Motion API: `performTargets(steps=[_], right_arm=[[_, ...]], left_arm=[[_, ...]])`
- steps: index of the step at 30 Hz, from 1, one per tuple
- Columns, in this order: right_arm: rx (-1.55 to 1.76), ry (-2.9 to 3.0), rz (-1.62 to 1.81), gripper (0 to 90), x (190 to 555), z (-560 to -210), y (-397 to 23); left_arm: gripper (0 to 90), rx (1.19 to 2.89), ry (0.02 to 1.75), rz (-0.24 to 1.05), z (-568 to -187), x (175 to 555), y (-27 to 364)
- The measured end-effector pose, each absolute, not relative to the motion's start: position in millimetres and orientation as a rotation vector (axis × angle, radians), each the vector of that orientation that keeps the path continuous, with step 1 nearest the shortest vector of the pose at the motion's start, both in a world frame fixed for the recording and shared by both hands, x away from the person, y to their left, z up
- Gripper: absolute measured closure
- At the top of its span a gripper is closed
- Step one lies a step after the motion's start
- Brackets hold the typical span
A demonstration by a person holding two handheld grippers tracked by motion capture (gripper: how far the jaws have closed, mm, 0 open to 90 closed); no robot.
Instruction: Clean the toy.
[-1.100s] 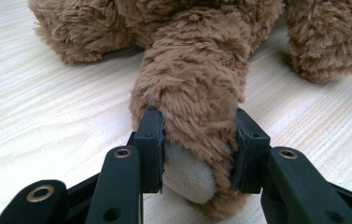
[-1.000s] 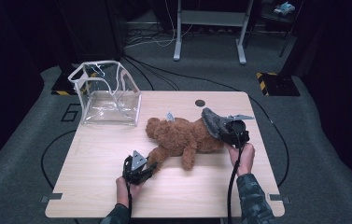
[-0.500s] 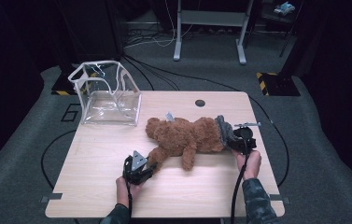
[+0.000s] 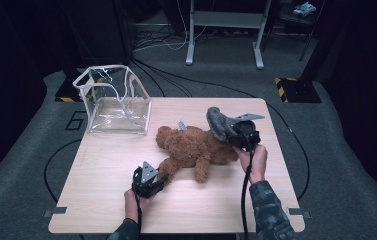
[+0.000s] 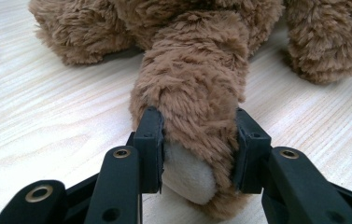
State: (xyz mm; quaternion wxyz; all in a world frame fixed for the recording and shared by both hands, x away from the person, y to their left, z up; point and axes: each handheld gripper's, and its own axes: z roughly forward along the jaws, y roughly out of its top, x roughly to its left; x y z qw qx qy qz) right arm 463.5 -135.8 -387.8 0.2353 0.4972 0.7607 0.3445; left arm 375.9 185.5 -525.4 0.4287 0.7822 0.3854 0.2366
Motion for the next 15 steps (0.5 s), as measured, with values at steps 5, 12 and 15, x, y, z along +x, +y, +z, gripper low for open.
performTargets(steps=[5, 12, 15], right_arm=[[1.386, 2.096, 0.858, 74.6, 471.5, -403.2, -129.5], [1.472, 2.059, 0.810, 74.9, 472.5, -413.5, -156.0], [1.538, 2.049, 0.824, 75.0, 470.6, -426.5, -169.0]], left_arm=[[61.2, 1.959, 0.959, 0.592, -525.2, 375.8, 185.8], [61.2, 1.961, 0.958, 0.593, -525.2, 375.9, 185.9], [61.2, 1.963, 0.956, 0.597, -525.2, 376.3, 185.9]])
